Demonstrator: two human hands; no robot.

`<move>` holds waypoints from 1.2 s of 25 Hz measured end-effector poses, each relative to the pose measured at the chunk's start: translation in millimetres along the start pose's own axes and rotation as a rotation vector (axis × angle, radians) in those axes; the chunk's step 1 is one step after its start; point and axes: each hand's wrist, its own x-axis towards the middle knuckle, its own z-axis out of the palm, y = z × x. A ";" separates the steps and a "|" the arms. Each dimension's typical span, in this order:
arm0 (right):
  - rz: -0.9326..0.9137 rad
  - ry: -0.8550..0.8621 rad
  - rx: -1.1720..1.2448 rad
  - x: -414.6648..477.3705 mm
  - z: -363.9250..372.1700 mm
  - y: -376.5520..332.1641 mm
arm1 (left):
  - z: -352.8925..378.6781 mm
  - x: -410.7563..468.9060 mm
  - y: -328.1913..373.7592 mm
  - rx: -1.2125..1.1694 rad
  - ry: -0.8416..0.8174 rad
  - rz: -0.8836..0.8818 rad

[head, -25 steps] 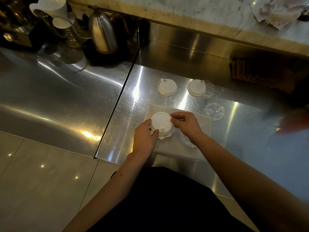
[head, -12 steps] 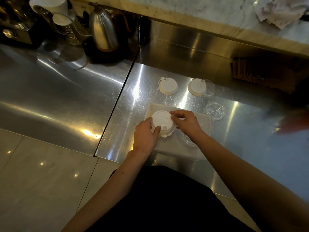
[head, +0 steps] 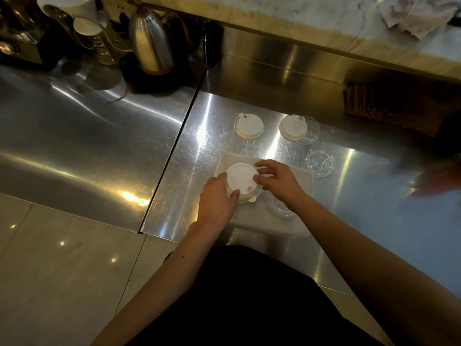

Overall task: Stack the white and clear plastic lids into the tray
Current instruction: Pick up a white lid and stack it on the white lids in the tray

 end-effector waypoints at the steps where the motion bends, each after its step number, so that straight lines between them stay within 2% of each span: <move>1: -0.018 0.013 -0.024 0.5 1.2 0.0 | 0.3 0.3 -0.4 -0.001 0.007 0.000; 7: -0.047 0.036 -0.085 1.4 5.2 3.4 | -0.3 1.6 -3.6 -0.024 0.033 0.013; 14: -0.012 0.041 -0.041 -1.5 8.9 2.1 | 7.2 0.3 0.3 0.124 0.001 0.053; 22: 0.036 0.010 -0.064 -0.3 2.8 5.8 | 10.0 0.1 1.8 -0.044 -0.043 0.032; 30: -0.004 -0.013 -0.055 -2.6 0.6 4.1 | 11.5 4.2 -4.5 0.008 -0.059 0.075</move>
